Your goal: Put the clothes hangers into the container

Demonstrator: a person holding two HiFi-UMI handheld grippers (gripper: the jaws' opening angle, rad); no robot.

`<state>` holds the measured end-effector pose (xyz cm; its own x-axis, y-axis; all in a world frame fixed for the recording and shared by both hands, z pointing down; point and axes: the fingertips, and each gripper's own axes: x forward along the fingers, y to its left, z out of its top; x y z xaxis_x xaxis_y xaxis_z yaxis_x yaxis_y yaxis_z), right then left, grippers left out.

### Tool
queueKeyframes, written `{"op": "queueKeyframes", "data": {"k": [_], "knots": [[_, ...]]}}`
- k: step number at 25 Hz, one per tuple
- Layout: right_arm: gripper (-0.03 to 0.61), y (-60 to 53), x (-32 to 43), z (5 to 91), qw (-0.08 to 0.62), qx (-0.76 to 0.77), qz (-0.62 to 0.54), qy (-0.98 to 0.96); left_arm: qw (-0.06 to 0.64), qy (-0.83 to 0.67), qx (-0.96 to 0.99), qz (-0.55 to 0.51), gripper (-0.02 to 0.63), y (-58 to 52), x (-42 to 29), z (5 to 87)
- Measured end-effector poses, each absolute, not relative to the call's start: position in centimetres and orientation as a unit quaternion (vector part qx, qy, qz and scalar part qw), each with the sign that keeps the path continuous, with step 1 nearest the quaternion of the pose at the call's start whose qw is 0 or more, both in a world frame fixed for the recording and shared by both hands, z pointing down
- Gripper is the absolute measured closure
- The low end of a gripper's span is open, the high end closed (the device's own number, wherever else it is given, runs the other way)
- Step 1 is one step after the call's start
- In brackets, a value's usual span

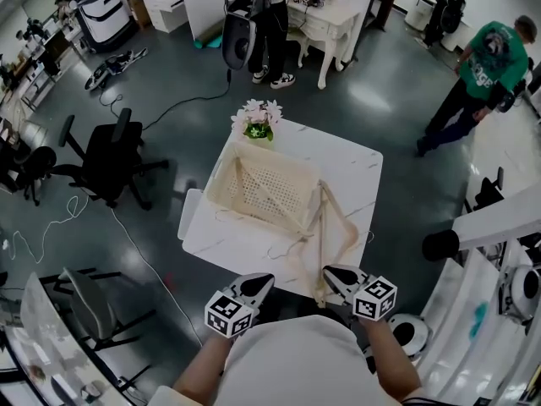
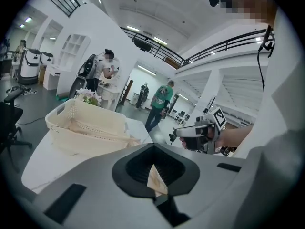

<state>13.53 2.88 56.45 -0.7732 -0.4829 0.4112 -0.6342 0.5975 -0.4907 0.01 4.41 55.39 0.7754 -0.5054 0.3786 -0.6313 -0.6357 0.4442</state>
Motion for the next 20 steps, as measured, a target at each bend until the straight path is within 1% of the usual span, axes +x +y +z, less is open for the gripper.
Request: {"op": "queueKeyframes", "data": {"k": [5, 11, 13, 14, 20], "knots": [[0.558, 2.9, 13.7, 58.4, 0.151, 0.320, 0.319, -0.879, 0.291, -0.315, 0.896, 0.114, 0.606, 4.6, 0.2, 55.9], [0.555, 3.2, 14.1, 64.7, 0.232, 0.341, 0.312, -0.856, 0.304, -0.311, 0.892, 0.128, 0.606, 5.3, -0.5, 57.1], [0.536, 3.4, 13.8, 66.5, 0.249, 0.338, 0.319, -0.850, 0.307, -0.309, 0.891, 0.131, 0.606, 5.6, -0.9, 57.5], [0.510, 3.6, 13.6, 67.2, 0.255, 0.336, 0.324, -0.847, 0.309, -0.308, 0.890, 0.134, 0.606, 5.7, -1.1, 57.8], [0.502, 4.4, 13.0, 70.9, 0.300, 0.330, 0.334, -0.830, 0.326, -0.310, 0.883, 0.136, 0.606, 6.2, -2.2, 59.0]]}}
